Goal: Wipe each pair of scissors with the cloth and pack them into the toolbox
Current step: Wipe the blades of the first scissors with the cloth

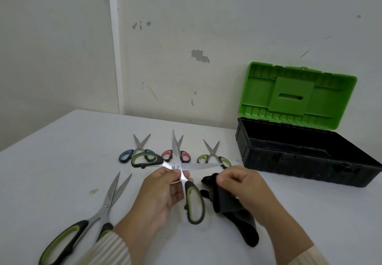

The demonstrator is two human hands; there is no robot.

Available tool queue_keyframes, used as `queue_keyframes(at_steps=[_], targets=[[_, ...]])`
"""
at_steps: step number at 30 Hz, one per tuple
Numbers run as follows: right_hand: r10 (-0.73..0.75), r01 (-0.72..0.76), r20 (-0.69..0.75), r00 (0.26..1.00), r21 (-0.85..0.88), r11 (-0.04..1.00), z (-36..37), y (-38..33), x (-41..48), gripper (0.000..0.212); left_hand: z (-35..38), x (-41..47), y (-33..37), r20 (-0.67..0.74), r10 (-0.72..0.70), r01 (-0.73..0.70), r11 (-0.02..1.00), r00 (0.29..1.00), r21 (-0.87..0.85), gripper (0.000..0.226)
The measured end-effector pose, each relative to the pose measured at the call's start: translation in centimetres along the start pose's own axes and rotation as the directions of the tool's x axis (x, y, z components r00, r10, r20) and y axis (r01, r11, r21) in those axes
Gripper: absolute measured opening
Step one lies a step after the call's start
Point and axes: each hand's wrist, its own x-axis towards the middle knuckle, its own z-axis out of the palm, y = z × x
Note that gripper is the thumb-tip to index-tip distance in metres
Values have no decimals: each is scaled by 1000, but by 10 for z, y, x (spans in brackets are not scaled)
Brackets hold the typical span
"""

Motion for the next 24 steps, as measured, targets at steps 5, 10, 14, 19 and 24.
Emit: queue_keyframes(at_steps=[5,10,14,19,24], targets=[[125,40,-287,950,508,860,-33,12,11,20,-4,2,-2,73,-61,42,971,995,235,22],[-385,385,-327,863,-66,920,0,-9,-2,22,3,-3,-9,189,-53,-26,919,981,393,19],[-515,509,104,851,-410,757,36,-3,-2,19,6,-1,-17,205,17,-102,904,979,416,12],[-517,476,71,853,-510,717,40,-5,0,18,6,2,-19,210,38,-127,895,977,428,12],[-510,464,18,860,-443,767,36,-4,3,16,5,3,-18,216,57,-148,888,975,435,10]])
